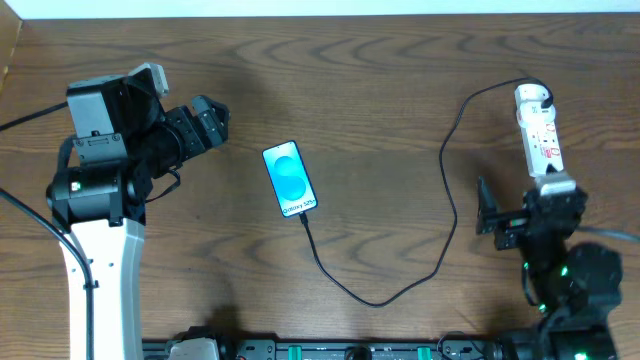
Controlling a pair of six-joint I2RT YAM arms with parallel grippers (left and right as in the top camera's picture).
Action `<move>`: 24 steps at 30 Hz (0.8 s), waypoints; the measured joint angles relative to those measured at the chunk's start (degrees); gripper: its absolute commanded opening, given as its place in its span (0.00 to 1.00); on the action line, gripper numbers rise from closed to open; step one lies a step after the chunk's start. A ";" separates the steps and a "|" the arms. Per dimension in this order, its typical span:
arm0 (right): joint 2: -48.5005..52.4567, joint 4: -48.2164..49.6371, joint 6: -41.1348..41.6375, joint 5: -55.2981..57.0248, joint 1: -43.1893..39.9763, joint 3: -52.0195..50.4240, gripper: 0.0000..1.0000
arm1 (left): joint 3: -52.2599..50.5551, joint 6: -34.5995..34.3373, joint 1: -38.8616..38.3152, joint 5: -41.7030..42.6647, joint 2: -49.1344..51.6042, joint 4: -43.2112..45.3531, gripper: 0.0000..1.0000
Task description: Plug charger to phone and switch on socket
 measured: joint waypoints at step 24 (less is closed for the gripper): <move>-20.98 9.64 6.91 1.14 0.00 -25.07 0.99 | 0.00 0.00 0.02 0.00 0.00 0.00 0.94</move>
